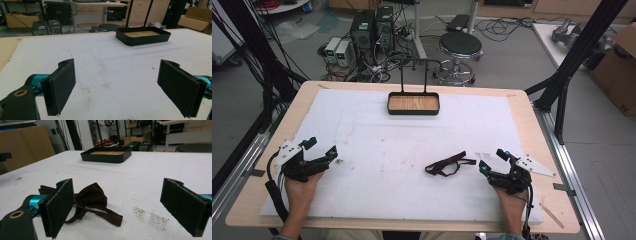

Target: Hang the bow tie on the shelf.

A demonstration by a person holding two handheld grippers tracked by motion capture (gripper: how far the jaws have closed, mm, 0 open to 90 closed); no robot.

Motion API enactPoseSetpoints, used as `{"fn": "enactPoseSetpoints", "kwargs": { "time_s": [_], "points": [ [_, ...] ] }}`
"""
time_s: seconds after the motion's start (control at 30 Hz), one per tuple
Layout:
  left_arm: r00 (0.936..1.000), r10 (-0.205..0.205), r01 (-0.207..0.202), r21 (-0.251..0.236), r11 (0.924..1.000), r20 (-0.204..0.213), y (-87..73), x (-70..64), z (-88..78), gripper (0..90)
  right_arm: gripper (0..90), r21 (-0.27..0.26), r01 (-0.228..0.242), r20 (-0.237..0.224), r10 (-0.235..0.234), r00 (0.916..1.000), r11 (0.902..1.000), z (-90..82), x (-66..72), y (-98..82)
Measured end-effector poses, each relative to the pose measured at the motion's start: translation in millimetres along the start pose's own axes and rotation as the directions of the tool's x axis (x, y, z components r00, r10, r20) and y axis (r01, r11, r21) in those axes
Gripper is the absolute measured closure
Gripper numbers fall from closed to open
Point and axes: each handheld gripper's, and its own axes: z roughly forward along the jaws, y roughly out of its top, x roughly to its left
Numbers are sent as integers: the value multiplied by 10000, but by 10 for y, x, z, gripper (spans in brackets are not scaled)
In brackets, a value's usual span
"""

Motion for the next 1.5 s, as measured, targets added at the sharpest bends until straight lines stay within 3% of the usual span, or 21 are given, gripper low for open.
{"fn": "enactPoseSetpoints", "kwargs": {
  "time_s": [1.3,1.5],
  "points": [
    [10000,-8,8,53,10000,26,-1,-6,-3,156,111,-3,105,79,-105,9999,9999,2,4,2],
    [10000,-27,26,67,10000,35,-2,1,0,156,111,112,248,-233,-245,9994,9996,41,25,31]
  ]
}}
